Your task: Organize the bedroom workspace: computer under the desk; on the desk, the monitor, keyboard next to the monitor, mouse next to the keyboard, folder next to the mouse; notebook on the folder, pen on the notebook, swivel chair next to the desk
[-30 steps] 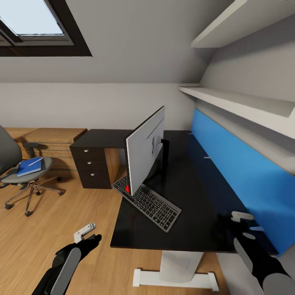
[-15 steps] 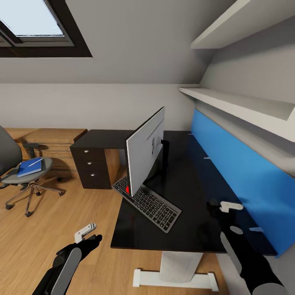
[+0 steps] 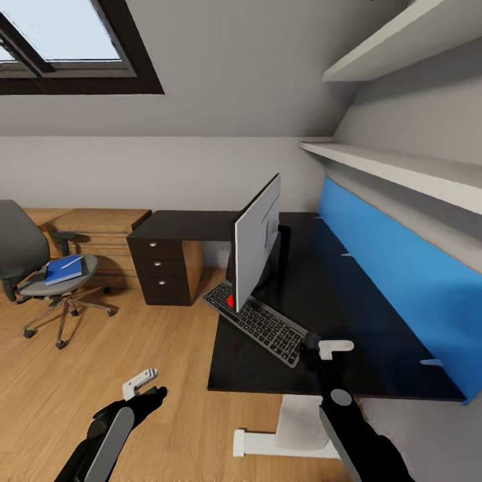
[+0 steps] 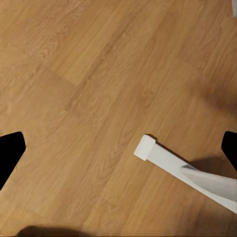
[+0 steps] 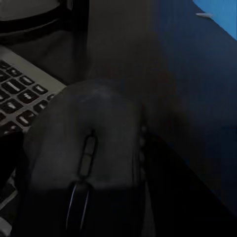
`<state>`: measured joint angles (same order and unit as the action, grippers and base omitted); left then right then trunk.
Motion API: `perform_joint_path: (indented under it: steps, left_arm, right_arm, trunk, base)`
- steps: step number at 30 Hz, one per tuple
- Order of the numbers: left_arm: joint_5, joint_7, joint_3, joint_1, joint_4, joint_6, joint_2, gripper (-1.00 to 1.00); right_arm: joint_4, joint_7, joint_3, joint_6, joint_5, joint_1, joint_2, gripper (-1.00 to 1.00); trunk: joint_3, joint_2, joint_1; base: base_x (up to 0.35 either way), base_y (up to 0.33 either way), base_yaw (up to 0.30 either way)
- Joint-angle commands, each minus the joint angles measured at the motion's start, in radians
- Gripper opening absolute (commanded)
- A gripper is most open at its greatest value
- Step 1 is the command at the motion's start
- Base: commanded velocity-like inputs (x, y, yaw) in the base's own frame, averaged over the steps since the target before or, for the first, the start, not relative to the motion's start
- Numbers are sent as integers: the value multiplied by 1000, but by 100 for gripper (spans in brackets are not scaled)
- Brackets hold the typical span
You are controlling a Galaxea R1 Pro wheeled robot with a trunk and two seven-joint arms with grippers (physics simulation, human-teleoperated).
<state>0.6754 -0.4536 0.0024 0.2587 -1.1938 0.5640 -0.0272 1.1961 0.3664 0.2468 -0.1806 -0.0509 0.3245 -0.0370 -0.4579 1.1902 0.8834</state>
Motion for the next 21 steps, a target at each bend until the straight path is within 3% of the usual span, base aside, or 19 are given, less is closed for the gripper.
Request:
perform_joint_path:
  steps: [1, 3, 13, 18, 21]
  left_arm:
    - [10, -8, -1, 1, -1, 2, 0, 100]
    - [10, -8, -1, 1, -1, 2, 0, 100]
    - [11, -9, -28, 1, 0, 2, 0, 100]
    - [11, -13, -105, 1, 2, 2, -2, 100]
    - [10, -14, -119, 1, 2, 2, -2, 100]
  right_arm:
    - [1, 6, 22, -4, -8, 1, 0, -100]
    - [-2, 8, 48, -3, -7, 1, 6, -100]
    - [-31, 17, 82, -2, -5, 1, 33, -100]
    - [-47, 15, 90, -1, -4, 1, 38, -100]
    - [-49, 14, 91, 0, -4, 1, 39, -100]
  trunk:
    - [-1, 1, 0]
    - [-1, 1, 0]
    - [-1, 1, 0]
    - [-1, 1, 0]
    - [-1, 1, 0]
  base:
    - [-163, 295, 75]
    - [-163, 295, 174]
    - [-118, 309, 261]
    - [-10, 328, 84]
    - [-1, 332, 8]
